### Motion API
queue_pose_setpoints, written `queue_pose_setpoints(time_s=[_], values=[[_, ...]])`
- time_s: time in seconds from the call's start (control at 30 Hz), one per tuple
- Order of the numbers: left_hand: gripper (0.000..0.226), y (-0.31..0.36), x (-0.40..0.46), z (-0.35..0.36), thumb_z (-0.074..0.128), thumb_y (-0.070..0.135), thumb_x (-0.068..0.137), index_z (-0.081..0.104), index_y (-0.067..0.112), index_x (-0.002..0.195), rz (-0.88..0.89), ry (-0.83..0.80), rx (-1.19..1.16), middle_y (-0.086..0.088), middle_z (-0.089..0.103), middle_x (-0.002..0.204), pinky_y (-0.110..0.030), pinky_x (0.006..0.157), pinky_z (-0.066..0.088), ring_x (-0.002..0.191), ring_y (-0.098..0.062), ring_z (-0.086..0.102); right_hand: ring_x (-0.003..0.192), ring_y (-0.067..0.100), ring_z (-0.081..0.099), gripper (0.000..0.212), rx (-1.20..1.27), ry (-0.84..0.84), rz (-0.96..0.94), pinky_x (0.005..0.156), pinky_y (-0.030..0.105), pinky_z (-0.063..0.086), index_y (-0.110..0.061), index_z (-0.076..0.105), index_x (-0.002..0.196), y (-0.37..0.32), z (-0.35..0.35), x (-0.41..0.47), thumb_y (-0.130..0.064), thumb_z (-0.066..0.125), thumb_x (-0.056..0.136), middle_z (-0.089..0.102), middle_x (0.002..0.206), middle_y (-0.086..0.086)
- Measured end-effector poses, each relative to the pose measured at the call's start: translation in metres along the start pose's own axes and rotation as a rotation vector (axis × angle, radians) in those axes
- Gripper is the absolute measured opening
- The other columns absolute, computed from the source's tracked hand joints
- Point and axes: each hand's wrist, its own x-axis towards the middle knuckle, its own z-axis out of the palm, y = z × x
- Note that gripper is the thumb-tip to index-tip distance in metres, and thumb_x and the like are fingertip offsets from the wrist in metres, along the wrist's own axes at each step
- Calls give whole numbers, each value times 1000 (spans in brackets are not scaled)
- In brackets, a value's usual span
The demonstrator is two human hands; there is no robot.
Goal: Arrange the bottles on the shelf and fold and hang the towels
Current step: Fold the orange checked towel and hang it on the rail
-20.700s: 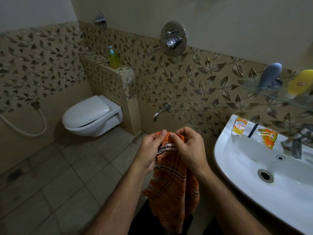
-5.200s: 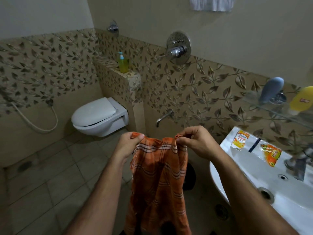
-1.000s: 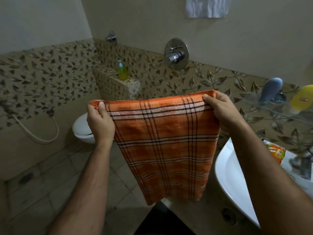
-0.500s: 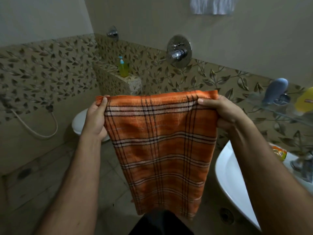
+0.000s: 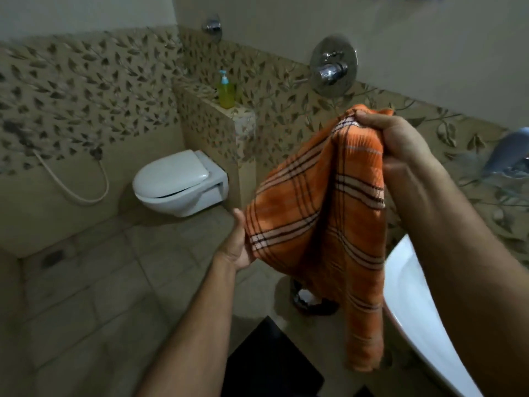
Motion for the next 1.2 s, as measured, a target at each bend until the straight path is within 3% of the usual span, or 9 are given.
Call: queue_pose_setpoints(time_s=[0.1,0.23,0.37,0.53,0.67,0.8,0.93,1.1,1.2], values=[[73,10,11,-3,94,40,50,70,9,111,82,47,120,-13,73,105,-38,82,58,97,-25,71,60,20,70,8,-36,48,-10,57,37,61,-1,60,91,-5,-23,4,-8,57,94,70,67,10],[59,36,17,-6,92,44,53,71,22,104,251,159,318,0,74,105,-31,87,55,101,-16,68,62,19,72,11,-160,11,-37,56,33,60,-2,63,94,-13,-63,4,-9,54,93,74,71,8],[36,62,14,5,76,41,73,72,22,103,377,203,541,-1,73,108,-42,101,48,107,-21,66,65,17,72,15,-263,-98,-65,58,30,60,-4,63,100,-24,-92,0,-10,59,87,74,77,8],[15,98,9,44,67,21,90,64,19,105,585,334,828,15,67,95,-9,79,48,84,14,63,70,19,73,37,-341,-149,-105,60,30,60,-1,62,112,-43,-110,2,-11,65,76,74,86,11],[12,115,7,56,76,21,82,67,22,89,662,417,959,16,67,85,-9,72,49,73,14,62,69,15,73,20,-360,-60,-201,62,28,60,-6,65,97,-50,-120,6,-3,67,77,76,78,4],[5,113,3,69,69,18,88,66,20,84,592,443,778,10,70,78,-15,69,50,71,5,66,66,17,72,27,-322,-40,-245,59,29,59,-6,65,94,-44,-117,10,-6,74,69,75,76,6],[31,118,-2,93,53,18,98,72,14,75,455,333,536,6,73,69,-21,59,54,68,-7,71,64,14,70,24,-289,-42,-228,58,29,59,-9,60,109,-59,-109,17,-6,66,85,71,79,5],[25,143,17,125,54,27,98,69,8,96,474,298,366,-7,75,89,-33,70,59,86,-23,72,95,16,69,38,-120,-329,-400,86,38,57,-16,65,113,-88,-112,19,-43,63,85,72,104,2],[22,142,37,134,58,26,96,67,6,90,428,383,304,-4,74,78,-29,61,58,73,-19,72,107,25,66,70,-323,-390,-154,95,51,53,-21,67,121,-16,-147,20,-56,82,63,70,118,8]])
